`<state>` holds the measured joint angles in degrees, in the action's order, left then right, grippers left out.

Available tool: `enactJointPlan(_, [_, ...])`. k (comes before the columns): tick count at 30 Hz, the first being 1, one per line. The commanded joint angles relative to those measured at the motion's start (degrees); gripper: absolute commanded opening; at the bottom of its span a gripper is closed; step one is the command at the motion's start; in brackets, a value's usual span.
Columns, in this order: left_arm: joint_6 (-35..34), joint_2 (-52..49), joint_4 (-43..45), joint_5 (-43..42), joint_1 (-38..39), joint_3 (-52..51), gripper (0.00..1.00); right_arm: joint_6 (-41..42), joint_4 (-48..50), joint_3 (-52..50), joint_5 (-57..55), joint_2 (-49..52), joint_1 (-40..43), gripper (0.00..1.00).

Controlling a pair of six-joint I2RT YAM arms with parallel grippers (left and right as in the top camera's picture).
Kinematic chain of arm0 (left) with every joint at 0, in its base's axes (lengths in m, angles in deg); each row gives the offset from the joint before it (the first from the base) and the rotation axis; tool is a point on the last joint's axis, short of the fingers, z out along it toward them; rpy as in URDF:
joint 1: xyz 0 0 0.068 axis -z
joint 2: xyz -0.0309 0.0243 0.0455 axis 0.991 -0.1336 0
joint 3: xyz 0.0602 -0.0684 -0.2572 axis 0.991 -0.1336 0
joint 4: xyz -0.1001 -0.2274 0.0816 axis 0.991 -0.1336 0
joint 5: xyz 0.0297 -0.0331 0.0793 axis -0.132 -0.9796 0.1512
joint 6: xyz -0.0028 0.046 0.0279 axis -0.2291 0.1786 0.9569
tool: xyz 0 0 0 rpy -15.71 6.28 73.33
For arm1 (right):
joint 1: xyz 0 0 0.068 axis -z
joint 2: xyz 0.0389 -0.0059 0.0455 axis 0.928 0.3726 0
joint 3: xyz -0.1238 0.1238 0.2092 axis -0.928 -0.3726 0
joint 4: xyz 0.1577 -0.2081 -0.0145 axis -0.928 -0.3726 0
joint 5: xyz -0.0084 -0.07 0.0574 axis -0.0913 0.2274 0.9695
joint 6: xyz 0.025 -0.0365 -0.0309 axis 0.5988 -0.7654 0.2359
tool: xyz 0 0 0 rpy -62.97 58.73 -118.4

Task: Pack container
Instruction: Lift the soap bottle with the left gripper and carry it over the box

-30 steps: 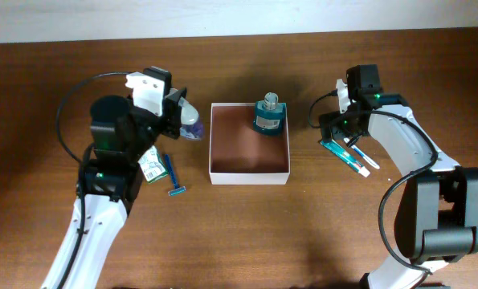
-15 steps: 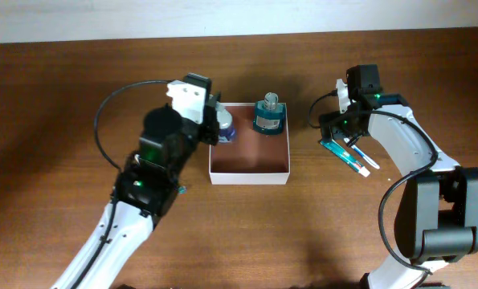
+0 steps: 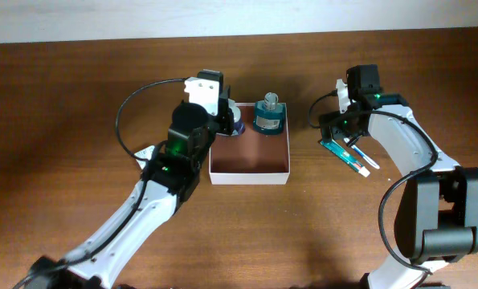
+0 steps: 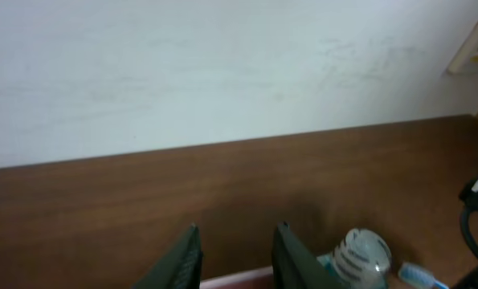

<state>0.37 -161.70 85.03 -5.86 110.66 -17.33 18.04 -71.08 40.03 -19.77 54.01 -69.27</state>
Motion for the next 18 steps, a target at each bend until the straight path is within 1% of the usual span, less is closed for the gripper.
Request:
enactJointPlan(1, [-0.26, -1.25, 3.82, -1.95, 0.07, 0.66, 0.30, -0.17, 0.02, -0.31, -0.50, -0.94, 0.15, 0.99])
enactJointPlan(3, [-0.26, -2.16, 4.61, -1.99, 0.07, 0.66, 0.29, -0.17, 0.02, -0.31, -0.50, -0.94, 0.15, 0.99])
enactJointPlan(7, [2.43, -4.48, 4.83, -1.99, 0.07, 0.66, 0.29, -0.17, 0.00, -0.31, -0.50, -0.94, 0.15, 0.99])
enactJointPlan(11, [3.39, -5.86, 5.49, -1.99, 0.07, 0.66, 0.29, -0.17, 0.02, -0.31, -0.50, -0.94, 0.15, 0.99])
enactJointPlan(18, [5.33, -8.83, 9.97, -1.95, 0.07, 0.66, 0.29, -0.17, 0.00, -0.31, -0.50, -0.94, 0.15, 0.98])
